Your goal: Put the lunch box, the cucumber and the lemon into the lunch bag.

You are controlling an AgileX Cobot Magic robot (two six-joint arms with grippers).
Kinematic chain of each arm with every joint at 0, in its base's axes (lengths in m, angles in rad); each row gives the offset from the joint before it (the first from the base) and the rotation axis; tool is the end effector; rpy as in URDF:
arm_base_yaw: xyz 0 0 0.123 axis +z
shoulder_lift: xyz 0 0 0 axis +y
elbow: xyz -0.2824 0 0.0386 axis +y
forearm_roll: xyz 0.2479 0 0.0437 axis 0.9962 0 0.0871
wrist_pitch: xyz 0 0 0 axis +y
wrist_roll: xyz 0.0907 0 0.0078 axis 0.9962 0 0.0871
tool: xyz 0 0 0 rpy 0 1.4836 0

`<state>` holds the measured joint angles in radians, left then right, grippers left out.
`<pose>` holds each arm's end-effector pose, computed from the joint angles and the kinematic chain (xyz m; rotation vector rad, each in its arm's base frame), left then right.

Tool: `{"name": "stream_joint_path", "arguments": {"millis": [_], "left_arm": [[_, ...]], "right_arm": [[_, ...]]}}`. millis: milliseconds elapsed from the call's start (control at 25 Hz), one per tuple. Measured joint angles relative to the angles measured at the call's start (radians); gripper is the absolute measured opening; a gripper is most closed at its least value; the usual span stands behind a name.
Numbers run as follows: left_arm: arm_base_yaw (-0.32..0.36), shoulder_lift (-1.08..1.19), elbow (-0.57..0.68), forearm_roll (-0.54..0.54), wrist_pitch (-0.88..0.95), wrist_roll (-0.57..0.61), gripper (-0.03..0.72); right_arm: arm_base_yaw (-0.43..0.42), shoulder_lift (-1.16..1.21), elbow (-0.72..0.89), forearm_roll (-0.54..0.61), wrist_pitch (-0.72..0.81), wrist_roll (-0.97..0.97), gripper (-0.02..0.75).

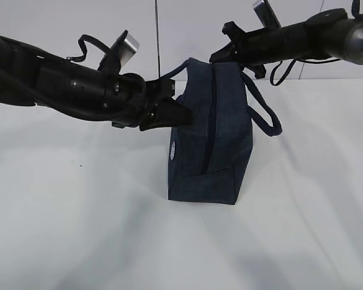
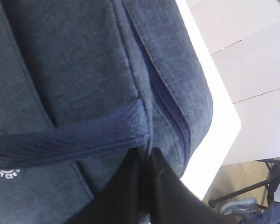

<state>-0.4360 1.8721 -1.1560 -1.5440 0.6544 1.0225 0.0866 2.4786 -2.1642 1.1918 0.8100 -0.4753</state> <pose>0.3336 -0.2166 0.2078 0.2990 2.3319 -1.2258 0.5438 0.1088 0.1934 0.0907 2.2215 1.1696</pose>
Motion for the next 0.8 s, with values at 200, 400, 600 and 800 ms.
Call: {"name": "stream_joint_path", "arguments": {"millis": [200, 400, 600, 800], "left_arm": [[0.000, 0.000, 0.000, 0.002, 0.000, 0.000, -0.005], [0.000, 0.000, 0.000, 0.003, -0.007, 0.000, -0.005], [0.001, 0.000, 0.000, 0.007, -0.057, 0.000, -0.005], [0.004, 0.000, 0.000, 0.012, -0.140, 0.000, -0.005]], "right_arm": [[-0.011, 0.047, -0.041, 0.002, 0.032, 0.006, 0.007], [-0.011, 0.089, -0.091, 0.006, 0.085, 0.006, 0.007], [-0.024, 0.089, -0.130, -0.054, 0.141, 0.004, 0.007], [-0.043, 0.091, -0.176, -0.117, 0.214, 0.004, 0.007]]}}
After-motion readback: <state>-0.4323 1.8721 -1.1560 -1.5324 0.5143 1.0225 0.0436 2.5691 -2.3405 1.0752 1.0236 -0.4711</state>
